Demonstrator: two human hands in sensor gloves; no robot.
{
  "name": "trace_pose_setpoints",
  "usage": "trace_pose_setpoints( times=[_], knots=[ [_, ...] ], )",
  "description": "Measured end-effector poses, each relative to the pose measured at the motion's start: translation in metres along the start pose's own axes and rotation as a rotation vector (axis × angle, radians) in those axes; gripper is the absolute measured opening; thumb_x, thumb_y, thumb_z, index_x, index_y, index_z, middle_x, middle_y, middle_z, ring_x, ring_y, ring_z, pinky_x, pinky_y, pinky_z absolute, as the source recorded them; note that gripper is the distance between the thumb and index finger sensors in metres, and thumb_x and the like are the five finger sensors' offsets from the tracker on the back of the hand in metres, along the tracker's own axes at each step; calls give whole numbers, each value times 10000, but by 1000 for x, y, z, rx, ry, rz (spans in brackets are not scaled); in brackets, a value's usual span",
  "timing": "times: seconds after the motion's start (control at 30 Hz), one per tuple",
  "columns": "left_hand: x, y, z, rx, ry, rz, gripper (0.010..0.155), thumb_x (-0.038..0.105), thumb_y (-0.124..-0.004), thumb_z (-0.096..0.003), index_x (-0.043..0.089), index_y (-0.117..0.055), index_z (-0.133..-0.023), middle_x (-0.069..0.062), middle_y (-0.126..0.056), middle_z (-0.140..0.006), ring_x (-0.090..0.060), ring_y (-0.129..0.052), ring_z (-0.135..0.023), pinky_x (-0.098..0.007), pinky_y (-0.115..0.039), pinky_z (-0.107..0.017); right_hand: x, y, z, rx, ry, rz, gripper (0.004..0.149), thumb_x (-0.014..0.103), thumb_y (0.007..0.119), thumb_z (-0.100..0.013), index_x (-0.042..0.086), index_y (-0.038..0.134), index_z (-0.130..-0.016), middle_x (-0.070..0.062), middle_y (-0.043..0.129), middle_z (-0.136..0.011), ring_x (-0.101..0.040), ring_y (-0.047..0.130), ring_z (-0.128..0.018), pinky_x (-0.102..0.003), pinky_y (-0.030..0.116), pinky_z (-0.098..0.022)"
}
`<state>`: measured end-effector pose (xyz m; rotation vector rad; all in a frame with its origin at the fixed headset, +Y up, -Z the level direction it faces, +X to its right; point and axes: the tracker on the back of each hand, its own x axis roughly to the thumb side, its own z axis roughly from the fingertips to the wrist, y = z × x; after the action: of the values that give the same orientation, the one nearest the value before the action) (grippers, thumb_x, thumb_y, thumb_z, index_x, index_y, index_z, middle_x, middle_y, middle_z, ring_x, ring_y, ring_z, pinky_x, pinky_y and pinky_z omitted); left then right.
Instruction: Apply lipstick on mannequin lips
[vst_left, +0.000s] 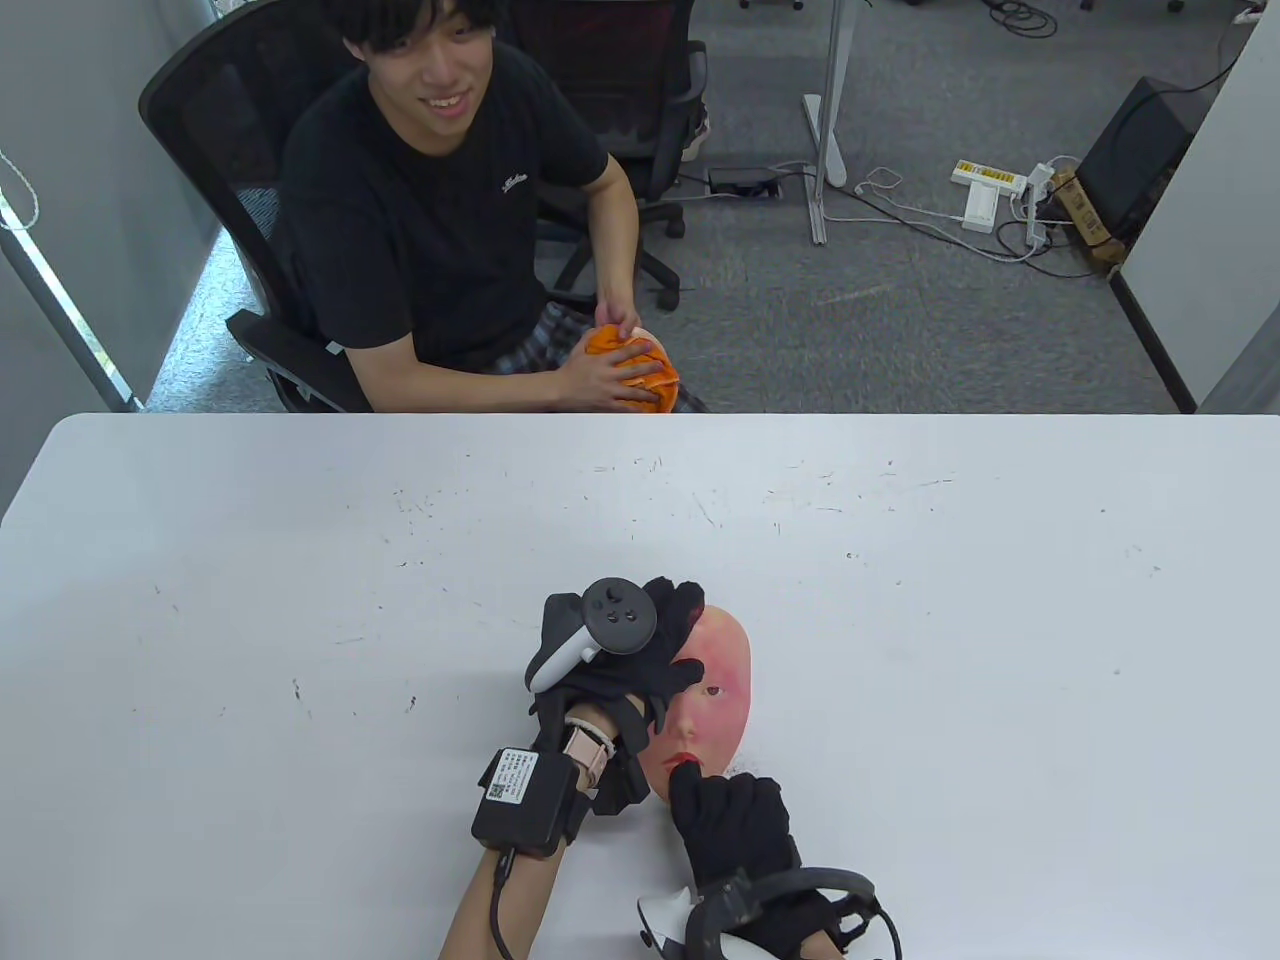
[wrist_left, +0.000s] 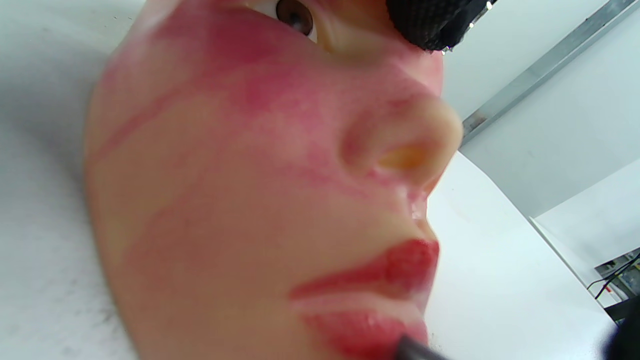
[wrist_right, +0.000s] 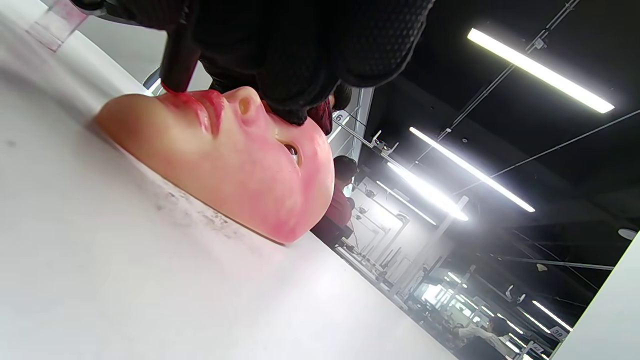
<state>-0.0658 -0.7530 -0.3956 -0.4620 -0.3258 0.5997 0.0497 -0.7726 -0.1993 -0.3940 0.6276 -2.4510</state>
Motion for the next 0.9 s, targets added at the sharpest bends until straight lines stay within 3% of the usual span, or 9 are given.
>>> trace_pose_setpoints(
  times=[0.3, 0.53, 0.9],
  knots=[
    [0, 0, 0, 0, -1, 1, 809, 450, -698, -485, 482, -176, -1102, 67, -52, -1179, -253, -81, -1092, -502, -211, -821, -12, 3, 0, 48, 56, 14, 506, 493, 702, -399, 307, 745, -868, 117, 917, -600, -122, 979, -538, -349, 851, -464],
    [0, 1, 0, -9, 3, -3, 808, 451, -697, -486, 485, -174, -1100, 69, -50, -1179, -252, -80, -1092, -501, -211, -822, -7, -1, 0, 9, 20, -2, 508, 503, 688, -404, 313, 734, -873, 132, 914, -603, -108, 982, -539, -338, 860, -462],
    [-1, 0, 0, -1, -4, 6, 805, 450, -696, -488, 483, -175, -1101, 72, -49, -1178, -248, -77, -1093, -498, -207, -823, -33, 14, -8, 166, 110, -193, 513, 530, 663, -427, 325, 708, -894, 165, 906, -627, -73, 991, -553, -305, 880, -463]
  ],
)
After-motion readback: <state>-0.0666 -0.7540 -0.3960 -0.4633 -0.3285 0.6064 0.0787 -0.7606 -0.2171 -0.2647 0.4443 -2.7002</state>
